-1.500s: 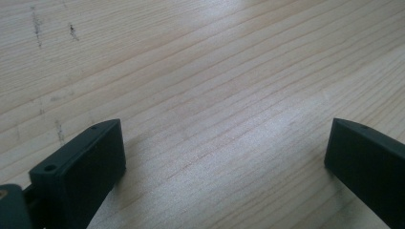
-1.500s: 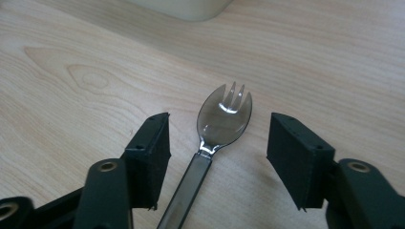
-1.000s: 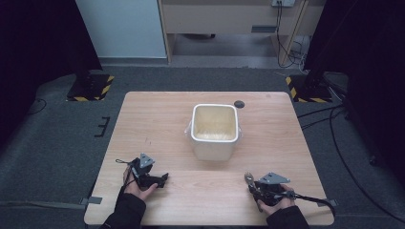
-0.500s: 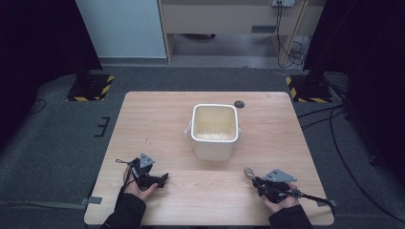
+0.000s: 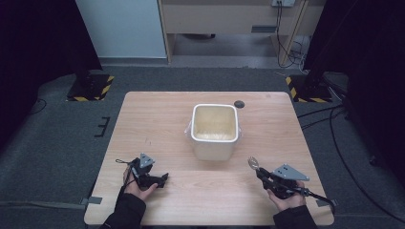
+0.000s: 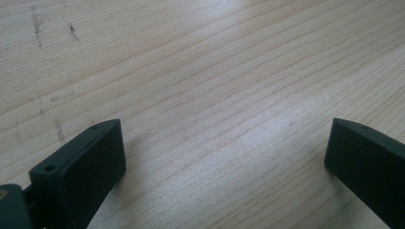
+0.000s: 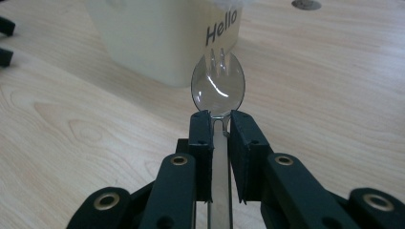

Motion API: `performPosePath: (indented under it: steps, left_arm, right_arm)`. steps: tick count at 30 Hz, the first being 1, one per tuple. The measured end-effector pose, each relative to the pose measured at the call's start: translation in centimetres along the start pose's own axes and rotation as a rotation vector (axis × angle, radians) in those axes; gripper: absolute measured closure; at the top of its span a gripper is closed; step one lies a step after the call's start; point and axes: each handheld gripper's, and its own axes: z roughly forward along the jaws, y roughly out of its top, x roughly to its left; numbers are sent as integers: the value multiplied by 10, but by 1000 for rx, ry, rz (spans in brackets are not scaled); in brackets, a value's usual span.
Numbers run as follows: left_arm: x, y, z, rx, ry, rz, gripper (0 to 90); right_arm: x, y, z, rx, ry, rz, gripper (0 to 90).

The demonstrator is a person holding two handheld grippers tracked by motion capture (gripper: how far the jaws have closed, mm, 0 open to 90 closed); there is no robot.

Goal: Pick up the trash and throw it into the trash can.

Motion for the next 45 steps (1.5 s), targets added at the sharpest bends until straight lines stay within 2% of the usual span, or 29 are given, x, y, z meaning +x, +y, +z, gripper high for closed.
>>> performPosePath:
  steps: [3, 4, 5, 10, 11, 18, 33, 35, 45]
  left_arm:
    - [0, 0, 0, 0, 0, 0, 0]
    - [0, 0, 0, 0, 0, 0, 0]
    - [0, 0, 0, 0, 0, 0, 0]
    - [0, 0, 0, 0, 0, 0, 0]
    - [0, 0, 0, 0, 0, 0, 0]
    - [0, 0, 0, 0, 0, 0, 0]
    - [0, 0, 0, 0, 0, 0, 0]
    - [0, 0, 0, 0, 0, 0, 0]
    - [0, 0, 0, 0, 0, 0, 0]
  right_arm:
    - [-4, 5, -3, -50, 1, 18, 797]
    - [-4, 5, -3, -50, 1, 18, 797]
    - [-6, 7, -5, -76, 7, 30, 797]
    - [-10, 12, -7, -123, 6, 49, 797]
    - [-12, 14, -8, -140, 5, 65, 797]
    - [-19, 22, -7, -175, 10, 92, 797]
    - [-22, 37, -16, -244, 21, 98, 797]
    - [-22, 38, -17, -256, 28, 111, 797]
    - [-21, 56, -17, -301, 38, 100, 797]
